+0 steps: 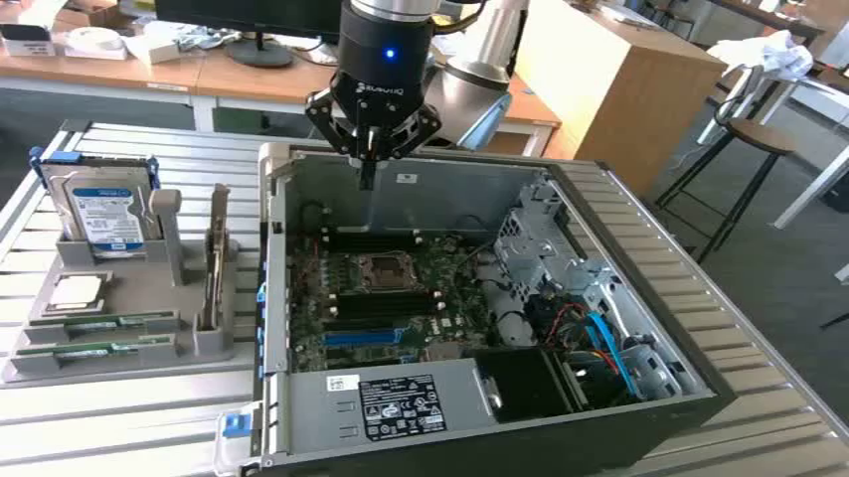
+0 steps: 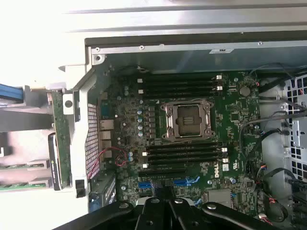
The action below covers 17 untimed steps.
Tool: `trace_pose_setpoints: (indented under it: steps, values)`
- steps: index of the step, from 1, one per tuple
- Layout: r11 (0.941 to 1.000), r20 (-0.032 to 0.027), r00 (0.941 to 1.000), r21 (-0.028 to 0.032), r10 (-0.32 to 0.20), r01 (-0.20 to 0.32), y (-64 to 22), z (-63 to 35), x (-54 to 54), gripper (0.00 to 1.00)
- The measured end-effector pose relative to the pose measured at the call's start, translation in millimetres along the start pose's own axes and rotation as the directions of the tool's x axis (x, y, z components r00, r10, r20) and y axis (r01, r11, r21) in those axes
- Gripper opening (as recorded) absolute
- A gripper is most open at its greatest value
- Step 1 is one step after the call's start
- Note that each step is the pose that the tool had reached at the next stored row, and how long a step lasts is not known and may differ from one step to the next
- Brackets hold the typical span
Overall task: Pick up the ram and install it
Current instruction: 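Reach for the ram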
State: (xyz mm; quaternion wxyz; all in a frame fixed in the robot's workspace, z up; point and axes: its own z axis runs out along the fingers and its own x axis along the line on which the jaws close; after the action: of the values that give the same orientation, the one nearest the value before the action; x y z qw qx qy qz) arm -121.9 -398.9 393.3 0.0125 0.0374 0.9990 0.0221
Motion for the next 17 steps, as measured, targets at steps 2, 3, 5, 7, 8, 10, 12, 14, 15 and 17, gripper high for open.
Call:
trace_pose_setpoints:
  steps: [2,3,5,7,8,10,12,14,15,17]
  values:
    - [1.0,0.0,1.0,0.0,0.0,0.0,0.0,0.0,0.0,0.1]
    - [1.0,0.0,1.0,0.0,0.0,0.0,0.0,0.0,0.0,0.1]
    - [1.0,0.0,1.0,0.0,0.0,0.0,0.0,0.0,0.0,0.1]
    - [1.0,0.0,1.0,0.0,0.0,0.0,0.0,0.0,0.0,0.1]
    - [1.0,0.0,1.0,0.0,0.0,0.0,0.0,0.0,0.0,0.1]
    - [1.0,0.0,1.0,0.0,0.0,0.0,0.0,0.0,0.0,0.1]
    - [1.0,0.0,1.0,0.0,0.0,0.0,0.0,0.0,0.0,0.1]
    - [1.0,0.0,1.0,-0.0001,0.0,0.0,-0.1,0.0,1.1,0.1]
    - [1.0,0.0,1.0,0.0001,0.0,0.0,-0.2,-0.1,2.3,0.1]
    - [1.0,0.0001,1.0,-0.0001,0.0,0.0,-0.3,0.2,4.5,0.1]
